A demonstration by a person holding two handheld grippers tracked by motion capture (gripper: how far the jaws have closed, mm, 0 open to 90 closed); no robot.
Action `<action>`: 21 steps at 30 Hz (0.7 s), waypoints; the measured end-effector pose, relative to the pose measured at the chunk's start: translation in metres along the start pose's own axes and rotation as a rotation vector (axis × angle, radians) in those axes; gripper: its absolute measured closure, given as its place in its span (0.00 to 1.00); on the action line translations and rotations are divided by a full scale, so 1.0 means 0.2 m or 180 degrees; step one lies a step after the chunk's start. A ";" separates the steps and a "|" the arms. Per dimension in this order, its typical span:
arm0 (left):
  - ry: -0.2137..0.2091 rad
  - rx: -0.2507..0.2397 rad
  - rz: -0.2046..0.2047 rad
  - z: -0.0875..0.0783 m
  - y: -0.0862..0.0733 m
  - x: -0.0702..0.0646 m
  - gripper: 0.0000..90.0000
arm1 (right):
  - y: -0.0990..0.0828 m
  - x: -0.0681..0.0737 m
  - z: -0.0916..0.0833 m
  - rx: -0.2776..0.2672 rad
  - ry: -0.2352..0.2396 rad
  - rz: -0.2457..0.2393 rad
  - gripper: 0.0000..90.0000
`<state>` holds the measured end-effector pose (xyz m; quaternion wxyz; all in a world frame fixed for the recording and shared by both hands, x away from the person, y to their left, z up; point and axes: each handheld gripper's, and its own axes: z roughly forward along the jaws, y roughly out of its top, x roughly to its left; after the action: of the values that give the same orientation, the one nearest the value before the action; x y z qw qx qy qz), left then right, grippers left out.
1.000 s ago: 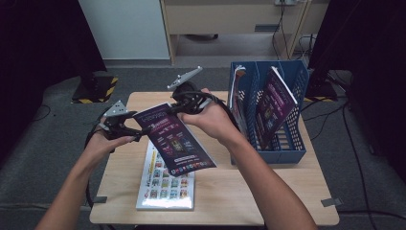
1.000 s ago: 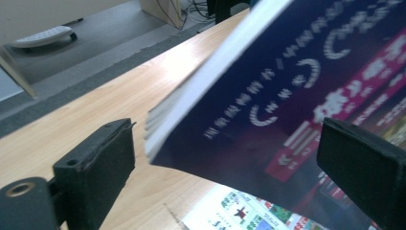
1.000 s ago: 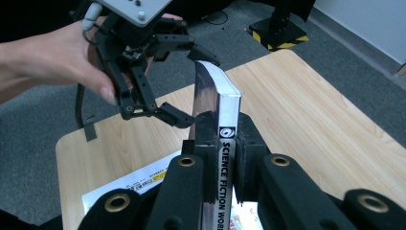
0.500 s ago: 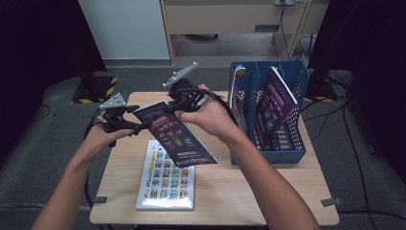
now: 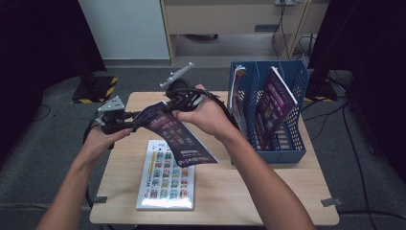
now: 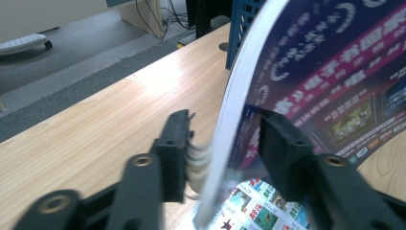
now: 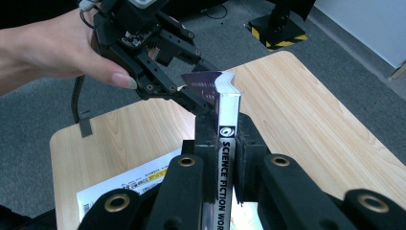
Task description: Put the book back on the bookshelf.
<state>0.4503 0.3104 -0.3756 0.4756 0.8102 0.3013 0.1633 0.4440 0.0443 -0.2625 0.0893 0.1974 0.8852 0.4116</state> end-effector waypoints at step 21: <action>0.0104 0.0084 0.0223 -0.07 0.10 -0.04 0.87 | -0.07 -0.08 -0.04 0.0049 -0.0140 0.0047 0.92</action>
<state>0.4426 0.3064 -0.3516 0.4539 0.8236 0.2826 0.1890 0.4518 0.0250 -0.2678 0.1042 0.2136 0.8847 0.4010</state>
